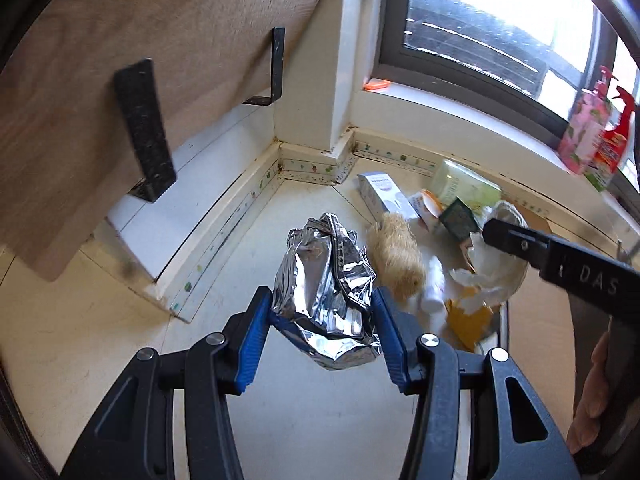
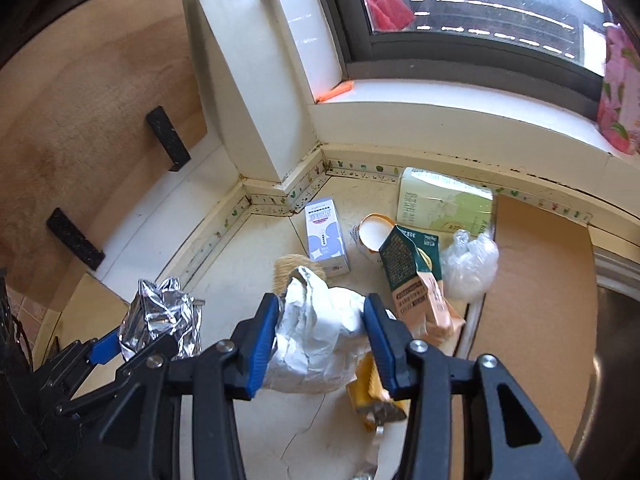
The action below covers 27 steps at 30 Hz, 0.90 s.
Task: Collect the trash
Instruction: 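Lift both items off the counter and carry them down to the black bin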
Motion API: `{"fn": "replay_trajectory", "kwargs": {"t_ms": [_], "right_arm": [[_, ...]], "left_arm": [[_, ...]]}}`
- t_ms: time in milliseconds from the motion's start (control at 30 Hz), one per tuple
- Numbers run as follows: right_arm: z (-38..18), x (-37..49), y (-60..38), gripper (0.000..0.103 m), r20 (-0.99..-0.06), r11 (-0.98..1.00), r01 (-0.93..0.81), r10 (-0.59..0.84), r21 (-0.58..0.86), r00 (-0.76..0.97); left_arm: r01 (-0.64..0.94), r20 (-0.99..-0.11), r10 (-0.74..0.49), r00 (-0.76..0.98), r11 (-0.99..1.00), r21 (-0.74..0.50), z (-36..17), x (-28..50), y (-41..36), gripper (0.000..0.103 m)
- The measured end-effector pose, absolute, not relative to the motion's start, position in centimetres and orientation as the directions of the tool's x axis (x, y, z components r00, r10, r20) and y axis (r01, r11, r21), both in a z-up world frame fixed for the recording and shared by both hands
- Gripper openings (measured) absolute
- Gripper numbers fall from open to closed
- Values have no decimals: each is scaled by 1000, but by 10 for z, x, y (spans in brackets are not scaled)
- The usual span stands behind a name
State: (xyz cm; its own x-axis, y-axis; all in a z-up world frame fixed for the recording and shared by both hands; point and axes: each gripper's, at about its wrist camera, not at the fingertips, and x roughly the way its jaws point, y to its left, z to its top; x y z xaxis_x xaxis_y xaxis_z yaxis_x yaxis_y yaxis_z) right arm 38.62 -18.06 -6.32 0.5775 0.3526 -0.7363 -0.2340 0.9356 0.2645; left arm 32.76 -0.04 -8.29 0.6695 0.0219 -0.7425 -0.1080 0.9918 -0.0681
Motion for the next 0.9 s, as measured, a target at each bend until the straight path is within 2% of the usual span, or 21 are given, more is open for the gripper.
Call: {"fn": "replay_trajectory", "kwargs": {"t_ms": [233, 500, 900], "right_arm": [[-38, 314, -179, 44, -700, 933, -186, 356, 309, 619], [-26, 210, -153, 44, -706, 941, -132, 321, 310, 631], [-74, 85, -115, 44, -774, 943, -20, 284, 332, 566]], "left_arm": [[-6, -743, -55, 667, 997, -79, -67, 260, 12, 49], [109, -748, -140, 649, 990, -90, -62, 179, 37, 49], [282, -785, -240, 571, 955, -88, -89, 87, 51, 49]]}}
